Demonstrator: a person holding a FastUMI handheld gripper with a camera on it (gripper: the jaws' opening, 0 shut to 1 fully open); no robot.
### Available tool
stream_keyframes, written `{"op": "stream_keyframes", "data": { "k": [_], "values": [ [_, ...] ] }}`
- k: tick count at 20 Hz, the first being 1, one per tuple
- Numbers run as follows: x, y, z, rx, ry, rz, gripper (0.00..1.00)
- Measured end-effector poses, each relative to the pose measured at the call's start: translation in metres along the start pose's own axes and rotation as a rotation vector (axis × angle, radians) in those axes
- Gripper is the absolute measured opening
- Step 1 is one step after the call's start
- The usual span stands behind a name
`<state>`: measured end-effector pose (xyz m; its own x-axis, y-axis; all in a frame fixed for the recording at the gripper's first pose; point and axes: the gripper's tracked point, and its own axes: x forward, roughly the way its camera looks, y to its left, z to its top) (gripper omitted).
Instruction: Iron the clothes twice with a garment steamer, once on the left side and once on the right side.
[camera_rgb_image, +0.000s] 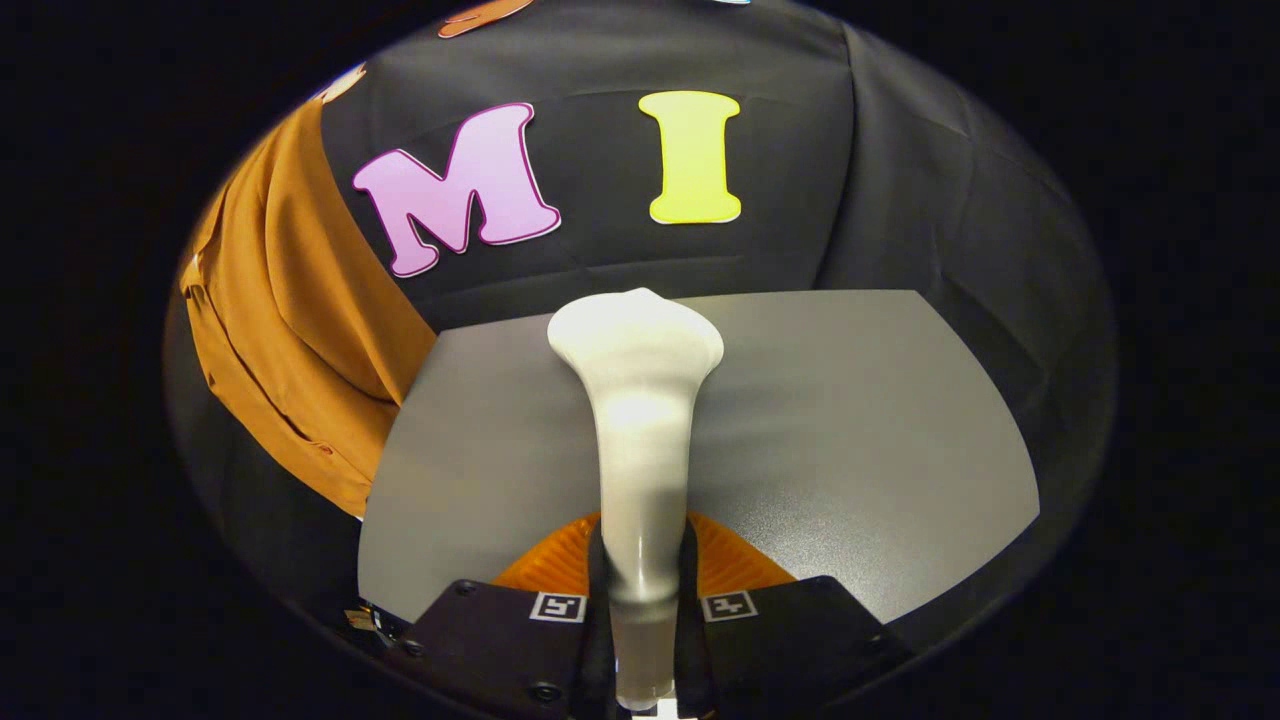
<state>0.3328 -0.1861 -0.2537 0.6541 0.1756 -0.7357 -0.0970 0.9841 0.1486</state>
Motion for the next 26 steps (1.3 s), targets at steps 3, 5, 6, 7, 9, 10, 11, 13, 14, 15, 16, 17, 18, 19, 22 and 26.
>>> {"op": "stream_keyframes", "data": {
  "k": [3, 5, 6, 7, 9, 10, 11, 13, 14, 15, 16, 17, 18, 19, 22, 26],
  "values": [
    [-0.012, -0.003, 0.007, 0.009, -0.092, -0.01, 0.27],
    [-0.03, -0.002, 0.016, 0.012, -0.17, -0.026, 0.27],
    [-0.042, -0.001, 0.02, 0.009, -0.209, -0.033, 0.27],
    [-0.053, 0.003, 0.023, 0.009, -0.243, -0.037, 0.27],
    [-0.079, 0.009, 0.033, 0.008, -0.326, -0.047, 0.27],
    [-0.093, 0.013, 0.039, 0.003, -0.369, -0.057, 0.26],
    [-0.106, 0.019, 0.042, -0.004, -0.411, -0.064, 0.27],
    [-0.135, 0.034, 0.048, -0.016, -0.482, -0.069, 0.27],
    [-0.149, 0.043, 0.049, -0.015, -0.522, -0.068, 0.27],
    [-0.162, 0.053, 0.05, -0.02, -0.552, -0.071, 0.26],
    [-0.175, 0.064, 0.05, -0.023, -0.582, -0.069, 0.27],
    [-0.187, 0.076, 0.049, -0.029, -0.61, -0.068, 0.26],
    [-0.201, 0.09, 0.045, -0.04, -0.626, -0.064, 0.27],
    [-0.21, 0.104, 0.042, -0.042, -0.645, -0.053, 0.27],
    [-0.229, 0.15, 0.03, -0.05, -0.688, -0.034, 0.26],
    [-0.23, 0.205, 0.018, -0.068, -0.702, -0.022, 0.27]
  ]
}}
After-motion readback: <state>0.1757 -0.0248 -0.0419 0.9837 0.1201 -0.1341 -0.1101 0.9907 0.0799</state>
